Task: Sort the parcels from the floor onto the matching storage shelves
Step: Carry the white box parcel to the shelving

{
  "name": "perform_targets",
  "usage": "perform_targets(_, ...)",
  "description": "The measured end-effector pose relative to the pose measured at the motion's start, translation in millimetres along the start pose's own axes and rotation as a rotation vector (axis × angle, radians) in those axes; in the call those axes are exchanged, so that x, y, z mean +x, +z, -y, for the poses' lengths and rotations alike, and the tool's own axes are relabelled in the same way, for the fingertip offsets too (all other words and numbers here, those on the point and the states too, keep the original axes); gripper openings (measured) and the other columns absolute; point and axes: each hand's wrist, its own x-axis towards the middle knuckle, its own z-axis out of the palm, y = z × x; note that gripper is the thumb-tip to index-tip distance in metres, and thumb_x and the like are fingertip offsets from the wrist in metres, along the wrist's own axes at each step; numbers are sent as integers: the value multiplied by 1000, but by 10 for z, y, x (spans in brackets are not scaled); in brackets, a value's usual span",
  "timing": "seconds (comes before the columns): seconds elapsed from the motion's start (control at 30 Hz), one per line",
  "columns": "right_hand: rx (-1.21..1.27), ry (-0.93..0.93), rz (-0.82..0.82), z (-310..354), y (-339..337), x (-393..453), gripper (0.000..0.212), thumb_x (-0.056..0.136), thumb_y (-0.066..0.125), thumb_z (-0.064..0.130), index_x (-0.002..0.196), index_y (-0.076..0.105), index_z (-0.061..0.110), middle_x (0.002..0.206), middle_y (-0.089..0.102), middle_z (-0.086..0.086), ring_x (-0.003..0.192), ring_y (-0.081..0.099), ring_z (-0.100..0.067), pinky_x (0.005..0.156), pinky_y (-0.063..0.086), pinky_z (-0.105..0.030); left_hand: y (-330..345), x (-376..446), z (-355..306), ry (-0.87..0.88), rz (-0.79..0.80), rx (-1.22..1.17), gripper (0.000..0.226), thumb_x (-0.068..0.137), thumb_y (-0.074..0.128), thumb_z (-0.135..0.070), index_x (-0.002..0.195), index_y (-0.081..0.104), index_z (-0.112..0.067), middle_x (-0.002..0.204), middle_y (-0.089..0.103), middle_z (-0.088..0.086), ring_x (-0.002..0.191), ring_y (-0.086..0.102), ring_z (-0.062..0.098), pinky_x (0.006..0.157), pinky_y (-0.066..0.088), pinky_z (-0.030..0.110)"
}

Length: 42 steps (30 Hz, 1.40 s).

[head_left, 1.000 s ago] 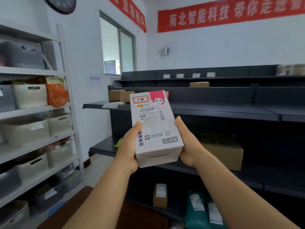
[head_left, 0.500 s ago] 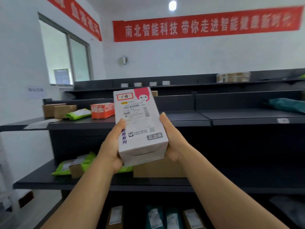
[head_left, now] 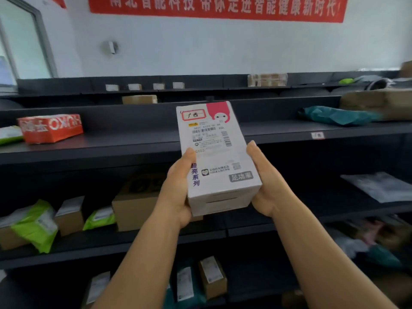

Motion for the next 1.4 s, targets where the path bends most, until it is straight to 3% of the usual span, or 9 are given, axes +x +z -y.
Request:
perform_targets(0.33,-16,-141,-279,189,-821,-319,58,79,58,63,116,73,20,122,72,-13,110,69,-33,86,57,-45,579,500,724,-86,289,1,56,78,58,-54,125,64,-25,116,76,5,104,73,25,72,61,32)
perform_targets(0.5,-13,-169,-339,278,-1115,-419,54,80,55,63,108,77,23,120,72,-14,108,70,-33,76,60,-40,815,677,1000,-117,330,62,67,75,61,-59,132,59,-24,121,74,6,109,71,26,86,56,40)
perform_targets(0.7,18,-172,-345,460,-1520,-415,55,81,53,60,108,77,20,117,74,-15,102,72,-32,69,61,-38,1106,854,1284,-105,392,85,75,71,65,-63,136,56,-26,122,74,3,108,72,22,77,60,28)
perform_targets(0.83,-4,-183,-305,730,-1901,-209,63,78,55,60,122,68,16,116,74,-15,100,73,-31,67,61,-36,1434,1102,1428,4,333,104,83,72,67,-56,146,40,-29,120,75,-2,108,71,19,93,54,40)
perform_targets(1.03,-32,-213,-198,1434,-2528,392,52,92,43,57,108,78,23,114,76,-11,100,73,-26,69,60,-33,2234,1787,1387,60,126,137,66,75,72,-52,133,52,-29,108,79,0,98,75,22,81,60,43)
perform_targets(1.1,-96,-224,-148,1686,-2692,626,54,96,36,58,115,74,25,118,74,-8,107,71,-24,76,57,-33,2503,2063,1294,41,74,134,62,79,65,-52,134,54,-27,117,76,6,105,72,30,87,59,51)
perform_targets(1.17,-162,-235,-121,1919,-2807,845,56,98,31,59,122,69,26,119,74,-5,106,71,-21,73,57,-30,2723,2318,1181,21,14,156,57,83,60,-55,133,55,-28,120,74,7,106,71,33,73,62,49)
perform_targets(1.3,-266,-226,-66,2253,-2950,1268,56,97,28,63,125,66,33,116,76,1,93,74,-14,60,58,-25,3014,2756,929,-26,-46,161,46,87,55,-57,117,68,-24,77,80,1,55,73,19,42,54,32)
perform_targets(1.4,-260,-181,-58,2432,-3032,1551,53,96,31,63,123,66,32,112,77,1,93,75,-16,62,59,-29,3161,3055,800,-92,-96,216,42,85,54,-64,86,75,-27,49,72,1,34,65,18,33,51,38)
